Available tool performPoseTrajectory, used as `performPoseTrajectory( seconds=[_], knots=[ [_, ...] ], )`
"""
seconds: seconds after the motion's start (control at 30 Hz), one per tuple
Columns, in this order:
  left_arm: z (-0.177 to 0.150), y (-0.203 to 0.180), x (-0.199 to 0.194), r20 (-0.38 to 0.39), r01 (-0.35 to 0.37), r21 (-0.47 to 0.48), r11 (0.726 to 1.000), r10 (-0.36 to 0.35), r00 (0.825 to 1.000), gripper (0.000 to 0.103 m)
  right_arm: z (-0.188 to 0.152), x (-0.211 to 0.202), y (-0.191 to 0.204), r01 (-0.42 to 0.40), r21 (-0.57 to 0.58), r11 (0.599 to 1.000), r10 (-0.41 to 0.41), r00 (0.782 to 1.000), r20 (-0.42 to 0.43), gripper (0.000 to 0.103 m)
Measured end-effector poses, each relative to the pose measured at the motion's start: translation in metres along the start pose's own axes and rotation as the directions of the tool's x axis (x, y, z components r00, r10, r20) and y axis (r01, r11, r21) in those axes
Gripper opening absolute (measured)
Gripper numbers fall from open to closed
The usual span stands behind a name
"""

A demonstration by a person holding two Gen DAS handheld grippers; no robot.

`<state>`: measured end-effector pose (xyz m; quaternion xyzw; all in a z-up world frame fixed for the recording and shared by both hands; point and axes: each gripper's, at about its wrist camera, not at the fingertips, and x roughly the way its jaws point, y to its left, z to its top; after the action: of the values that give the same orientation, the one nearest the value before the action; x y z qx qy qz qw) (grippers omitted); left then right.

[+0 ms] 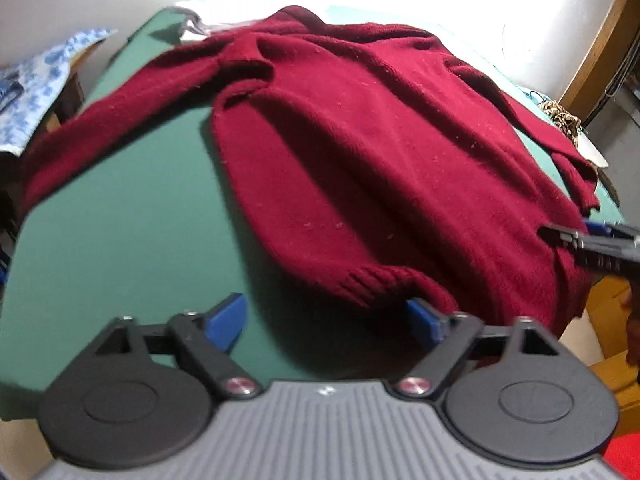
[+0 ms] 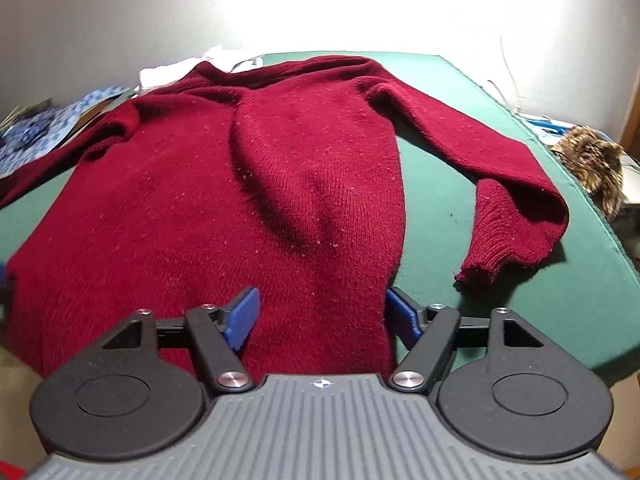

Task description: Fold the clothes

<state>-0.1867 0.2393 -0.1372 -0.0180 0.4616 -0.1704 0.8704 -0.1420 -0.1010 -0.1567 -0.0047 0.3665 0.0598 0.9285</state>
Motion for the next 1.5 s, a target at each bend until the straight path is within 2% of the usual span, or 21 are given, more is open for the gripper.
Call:
performPoseTrajectory(
  seconds=[0.03, 0.07, 0.1, 0.17, 0.3, 0.43, 0.5, 0.6, 0.63, 0.83, 0.9, 1.0, 1.07, 1.1, 1.17, 1.23, 1.27, 1.33, 1.4, 1.43, 1.5],
  knots=[
    [0.002, -0.003, 0.000, -0.006, 0.016, -0.020, 1.000, -0.016, 1.000, 0.024, -0.001, -0.003, -0.004, -0.007, 0.006, 1.000, 0.007, 1.000, -0.007, 0.066],
    [0.005, -0.006, 0.002, -0.025, 0.046, -0.041, 0.998, -0.047, 0.999, 0.000, -0.002, -0.005, -0.009, -0.014, 0.013, 1.000, 0.014, 1.000, -0.015, 0.065],
    [0.005, -0.009, 0.002, -0.032, 0.058, -0.057, 0.997, -0.060, 0.998, 0.001, -0.003, -0.009, -0.017, -0.025, 0.033, 0.999, 0.026, 0.999, -0.022, 0.065],
    [0.003, -0.017, -0.005, -0.012, 0.030, -0.071, 0.997, -0.031, 0.999, 0.001, -0.008, -0.016, -0.032, -0.058, 0.073, 0.996, 0.060, 0.998, -0.031, 0.065],
    [-0.004, -0.028, -0.036, 0.058, -0.011, -0.096, 0.995, 0.016, 0.998, 0.000, -0.017, -0.030, -0.049, -0.104, 0.031, 0.994, 0.106, 0.993, -0.051, 0.066],
    [0.001, -0.033, -0.066, 0.128, -0.067, -0.126, 0.990, 0.083, 0.988, 0.000, -0.022, -0.034, -0.049, -0.162, -0.045, 0.986, 0.160, 0.986, -0.043, 0.064],
    [0.007, -0.034, -0.075, 0.154, -0.100, -0.154, 0.983, 0.124, 0.980, 0.000, -0.023, -0.033, -0.041, -0.193, -0.094, 0.977, 0.190, 0.981, -0.037, 0.056],
    [0.008, -0.031, -0.089, 0.173, -0.154, -0.197, 0.968, 0.189, 0.967, 0.000, -0.020, -0.030, -0.032, -0.238, -0.167, 0.957, 0.235, 0.971, -0.041, 0.020],
    [0.006, -0.030, -0.094, 0.177, -0.173, -0.211, 0.962, 0.212, 0.961, 0.000, -0.019, -0.029, -0.029, -0.254, -0.189, 0.949, 0.250, 0.967, -0.046, 0.014],
    [-0.009, -0.018, -0.133, 0.205, -0.257, -0.297, 0.920, 0.324, 0.923, 0.000, 0.000, -0.060, -0.038, -0.407, -0.186, 0.894, 0.414, 0.910, -0.002, 0.010],
    [-0.014, -0.015, -0.144, 0.211, -0.259, -0.318, 0.912, 0.334, 0.919, 0.000, 0.005, -0.080, -0.048, -0.447, -0.184, 0.875, 0.458, 0.889, 0.021, 0.010],
    [-0.021, -0.017, -0.138, 0.170, -0.312, -0.305, 0.900, 0.373, 0.912, 0.000, 0.004, -0.091, -0.063, -0.417, -0.204, 0.886, 0.426, 0.905, 0.004, 0.010],
    [-0.023, -0.019, -0.122, 0.125, -0.326, -0.285, 0.901, 0.372, 0.920, 0.000, 0.000, -0.089, -0.074, -0.383, -0.208, 0.900, 0.386, 0.922, -0.028, 0.009],
    [-0.024, -0.019, -0.113, 0.104, -0.324, -0.275, 0.905, 0.363, 0.926, 0.002, -0.005, -0.084, -0.076, -0.358, -0.210, 0.910, 0.356, 0.933, -0.051, 0.006],
    [-0.027, -0.019, -0.094, 0.072, -0.339, -0.252, 0.906, 0.367, 0.928, 0.036, -0.016, -0.075, -0.077, -0.288, -0.224, 0.931, 0.274, 0.957, -0.096, 0.007],
    [-0.029, -0.014, -0.074, 0.046, -0.350, -0.249, 0.903, 0.372, 0.927, 0.053, -0.024, -0.065, -0.079, -0.261, -0.207, 0.943, 0.232, 0.960, -0.154, 0.011],
    [-0.030, -0.011, -0.066, 0.040, -0.347, -0.256, 0.902, 0.369, 0.929, 0.060, -0.025, -0.063, -0.082, -0.274, -0.185, 0.944, 0.247, 0.957, -0.154, 0.011],
    [-0.028, -0.004, -0.054, 0.030, -0.337, -0.279, 0.899, 0.359, 0.933, 0.063, -0.029, -0.062, -0.086, -0.305, -0.155, 0.940, 0.283, 0.948, -0.147, 0.016],
    [-0.025, 0.002, -0.042, 0.021, -0.325, -0.308, 0.894, 0.348, 0.937, 0.073, -0.032, -0.062, -0.086, -0.333, -0.150, 0.931, 0.315, 0.940, -0.130, 0.037],
    [-0.023, 0.004, -0.036, 0.016, -0.321, -0.317, 0.892, 0.344, 0.939, 0.079, -0.031, -0.061, -0.083, -0.342, -0.159, 0.926, 0.327, 0.938, -0.118, 0.038],
    [-0.016, 0.002, -0.020, -0.005, -0.330, -0.296, 0.896, 0.344, 0.939, 0.079, -0.028, -0.054, -0.074, -0.371, -0.184, 0.910, 0.355, 0.928, -0.113, 0.038]
  ],
)
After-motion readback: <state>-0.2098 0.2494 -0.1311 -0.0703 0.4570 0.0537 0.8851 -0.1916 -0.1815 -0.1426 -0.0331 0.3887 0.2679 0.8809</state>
